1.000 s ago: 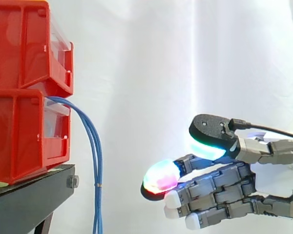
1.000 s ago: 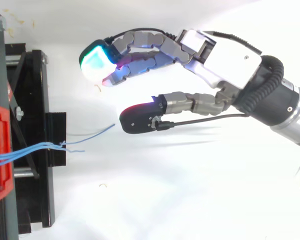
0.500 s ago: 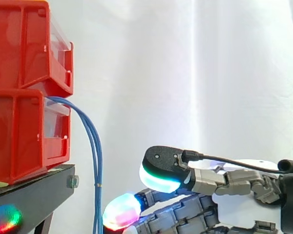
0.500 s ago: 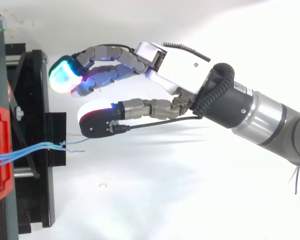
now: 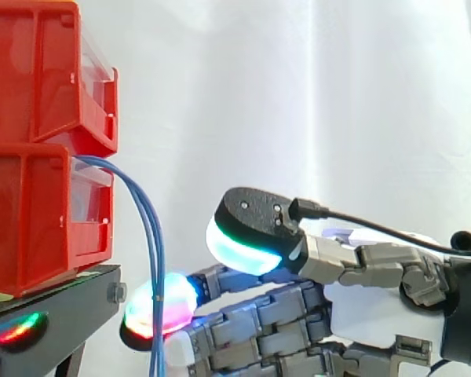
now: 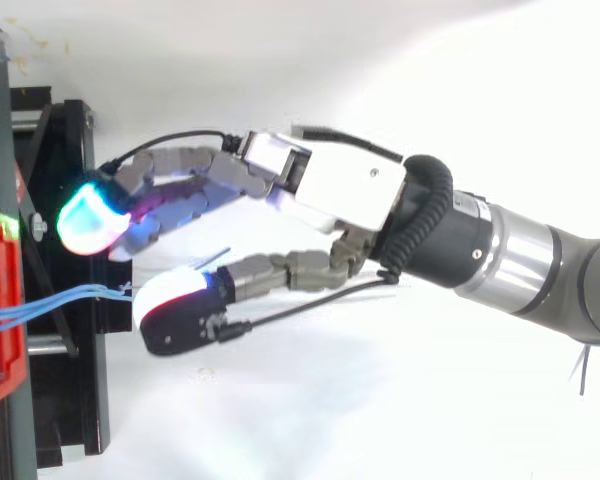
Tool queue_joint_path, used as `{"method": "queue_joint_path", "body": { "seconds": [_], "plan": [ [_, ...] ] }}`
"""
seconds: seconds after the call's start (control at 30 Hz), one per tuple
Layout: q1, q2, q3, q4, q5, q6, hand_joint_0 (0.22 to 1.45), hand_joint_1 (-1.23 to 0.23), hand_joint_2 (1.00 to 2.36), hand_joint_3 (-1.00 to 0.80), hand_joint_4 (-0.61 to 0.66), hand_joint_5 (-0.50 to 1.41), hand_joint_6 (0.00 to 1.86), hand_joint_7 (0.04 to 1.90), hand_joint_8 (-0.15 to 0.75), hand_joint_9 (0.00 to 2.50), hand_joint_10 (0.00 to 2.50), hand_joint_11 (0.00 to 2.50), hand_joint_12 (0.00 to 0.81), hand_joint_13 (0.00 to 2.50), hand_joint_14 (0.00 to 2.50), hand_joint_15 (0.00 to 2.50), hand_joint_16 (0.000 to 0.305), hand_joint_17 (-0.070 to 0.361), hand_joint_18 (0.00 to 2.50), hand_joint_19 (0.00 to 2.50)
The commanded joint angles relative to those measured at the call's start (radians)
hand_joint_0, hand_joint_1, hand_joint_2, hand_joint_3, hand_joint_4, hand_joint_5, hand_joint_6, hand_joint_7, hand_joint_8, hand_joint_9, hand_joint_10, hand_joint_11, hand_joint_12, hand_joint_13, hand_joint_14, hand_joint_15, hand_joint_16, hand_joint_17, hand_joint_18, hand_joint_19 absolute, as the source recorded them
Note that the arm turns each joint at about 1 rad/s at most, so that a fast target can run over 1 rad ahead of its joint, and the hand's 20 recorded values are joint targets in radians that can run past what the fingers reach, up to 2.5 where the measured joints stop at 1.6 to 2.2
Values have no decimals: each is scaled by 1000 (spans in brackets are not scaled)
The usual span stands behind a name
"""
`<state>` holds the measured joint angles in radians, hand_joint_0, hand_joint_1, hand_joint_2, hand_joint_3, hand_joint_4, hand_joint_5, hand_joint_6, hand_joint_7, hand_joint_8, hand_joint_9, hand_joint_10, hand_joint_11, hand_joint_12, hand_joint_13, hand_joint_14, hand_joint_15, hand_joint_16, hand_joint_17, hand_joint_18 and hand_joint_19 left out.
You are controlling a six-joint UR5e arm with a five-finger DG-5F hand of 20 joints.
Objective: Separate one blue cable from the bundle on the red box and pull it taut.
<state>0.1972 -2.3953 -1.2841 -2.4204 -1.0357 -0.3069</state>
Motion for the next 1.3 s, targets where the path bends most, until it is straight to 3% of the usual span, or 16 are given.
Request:
{"method": "queue_joint_path", "body": {
  "seconds": [0.0,0.73,0.83,0.97,1.17,1.27],
  "plan": [
    [4,1,0,52,-27,-20,564,-625,1000,-500,257,-160,502,724,288,815,8,251,311,627,7,246,38,87,557,333],
    [-12,-16,-1,44,-76,11,566,-626,1000,-500,261,-159,502,726,288,825,5,259,311,631,7,244,39,87,561,332],
    [-13,-74,-1,72,-76,32,566,-625,1000,-500,262,-159,502,725,287,825,6,260,311,631,7,244,39,87,562,332],
    [-9,-84,-1,89,-75,63,566,-626,1000,-500,261,-159,502,725,288,826,6,260,311,633,7,245,39,87,564,332],
    [-9,-82,16,78,-75,61,567,-626,1000,-500,258,-159,502,725,289,829,5,260,312,634,7,241,39,87,564,332],
    [-9,-82,49,69,-76,63,567,-625,1000,-500,259,-159,502,724,289,828,5,256,312,634,7,244,39,87,564,333]
  ]
}}
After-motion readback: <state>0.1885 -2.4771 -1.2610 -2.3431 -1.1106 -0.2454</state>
